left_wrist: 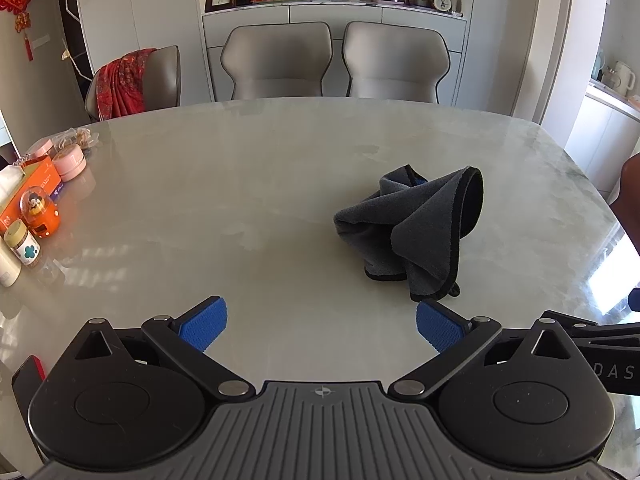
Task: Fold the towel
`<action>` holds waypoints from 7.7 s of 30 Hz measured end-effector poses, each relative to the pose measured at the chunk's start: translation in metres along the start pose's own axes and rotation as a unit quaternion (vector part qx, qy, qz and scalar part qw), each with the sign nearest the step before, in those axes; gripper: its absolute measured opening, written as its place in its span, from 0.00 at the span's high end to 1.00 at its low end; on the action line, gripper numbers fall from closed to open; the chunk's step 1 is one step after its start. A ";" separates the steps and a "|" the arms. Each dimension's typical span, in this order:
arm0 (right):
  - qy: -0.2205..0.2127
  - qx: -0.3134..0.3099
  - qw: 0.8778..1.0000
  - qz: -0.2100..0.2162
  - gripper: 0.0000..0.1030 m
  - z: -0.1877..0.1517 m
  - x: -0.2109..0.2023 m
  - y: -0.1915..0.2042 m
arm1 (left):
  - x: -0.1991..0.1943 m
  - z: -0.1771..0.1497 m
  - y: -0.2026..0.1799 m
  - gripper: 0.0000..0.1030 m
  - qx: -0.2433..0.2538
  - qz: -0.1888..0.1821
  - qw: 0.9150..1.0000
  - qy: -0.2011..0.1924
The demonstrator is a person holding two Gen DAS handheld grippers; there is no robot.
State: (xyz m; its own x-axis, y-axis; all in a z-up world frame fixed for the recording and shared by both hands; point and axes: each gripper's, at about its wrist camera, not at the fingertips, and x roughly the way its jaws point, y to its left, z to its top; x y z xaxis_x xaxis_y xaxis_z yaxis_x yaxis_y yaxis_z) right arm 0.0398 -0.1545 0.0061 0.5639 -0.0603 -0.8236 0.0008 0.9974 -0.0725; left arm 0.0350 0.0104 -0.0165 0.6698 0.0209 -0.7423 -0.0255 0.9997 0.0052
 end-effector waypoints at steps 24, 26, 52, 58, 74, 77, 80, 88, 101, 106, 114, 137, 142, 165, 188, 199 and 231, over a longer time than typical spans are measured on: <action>-0.186 -0.093 0.976 0.065 0.00 0.035 -0.003 -0.020 | 0.010 0.033 0.006 0.00 0.032 -0.012 0.999 -0.033; -0.175 -0.094 0.976 0.090 0.02 0.039 0.010 -0.029 | 0.014 0.033 0.005 0.00 0.038 -0.023 0.999 -0.031; -0.047 -0.167 0.950 0.259 0.96 0.074 0.162 -0.023 | 0.080 0.022 -0.039 0.00 0.118 -0.127 0.985 -0.014; -0.098 -0.180 0.943 0.260 0.96 0.089 0.128 -0.038 | 0.093 0.015 -0.060 0.01 0.149 -0.146 0.978 -0.019; -0.140 -0.207 0.934 0.254 0.96 0.128 0.093 -0.052 | 0.147 -0.003 -0.109 0.22 0.199 -0.158 0.967 -0.001; -0.141 -0.199 0.936 0.256 0.96 0.133 0.095 -0.057 | 0.154 -0.007 -0.111 0.38 0.202 -0.164 0.965 0.013; -0.140 -0.189 0.938 0.254 0.96 0.139 0.099 -0.062 | 0.159 -0.010 -0.112 0.43 0.208 -0.160 0.965 0.021; -0.137 -0.173 0.941 0.255 0.96 0.148 0.106 -0.073 | 0.169 -0.011 -0.109 0.47 0.221 -0.150 0.963 0.037; -0.137 -0.153 0.944 0.258 0.96 0.139 0.095 -0.082 | 0.179 -0.010 -0.095 0.94 0.217 -0.131 0.966 0.044; -0.151 -0.153 0.944 0.250 0.96 0.139 0.081 -0.093 | 0.165 -0.005 -0.076 0.95 0.216 -0.107 0.970 0.014; -0.195 -0.155 0.941 0.229 0.96 0.143 0.043 -0.117 | 0.110 0.048 -0.014 0.96 0.175 -0.068 0.979 -0.073; -0.192 -0.178 0.948 0.182 0.92 0.173 0.025 -0.085 | 0.068 0.136 0.005 0.91 0.236 -0.057 0.961 -0.130; -0.128 -0.144 0.964 0.184 0.89 0.130 0.060 -0.063 | 0.127 0.087 -0.011 0.88 0.264 -0.104 0.958 -0.048; 0.013 -0.131 0.979 0.156 0.49 0.028 0.157 0.029 | 0.221 0.065 -0.007 0.55 0.266 -0.132 0.955 0.025; 0.014 -0.066 0.983 0.171 0.92 0.039 0.167 -0.011 | 0.210 0.075 0.009 0.91 0.215 -0.137 0.967 0.002; -0.092 -0.117 0.983 0.107 0.92 0.079 0.073 -0.084 | 0.138 0.117 0.035 0.91 0.218 -0.079 0.968 -0.099; -0.261 -0.250 0.930 0.066 0.93 0.205 0.015 -0.131 | 0.056 0.167 0.080 0.91 0.328 -0.036 0.923 -0.198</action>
State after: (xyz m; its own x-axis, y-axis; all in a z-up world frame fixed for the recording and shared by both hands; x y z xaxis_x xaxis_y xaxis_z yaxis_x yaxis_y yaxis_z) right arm 0.2170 -0.2777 0.1187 0.8560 0.2185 -0.4685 -0.4070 0.8437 -0.3501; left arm 0.1946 0.0941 0.0546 0.8740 -0.1719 -0.4546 0.3976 0.7907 0.4655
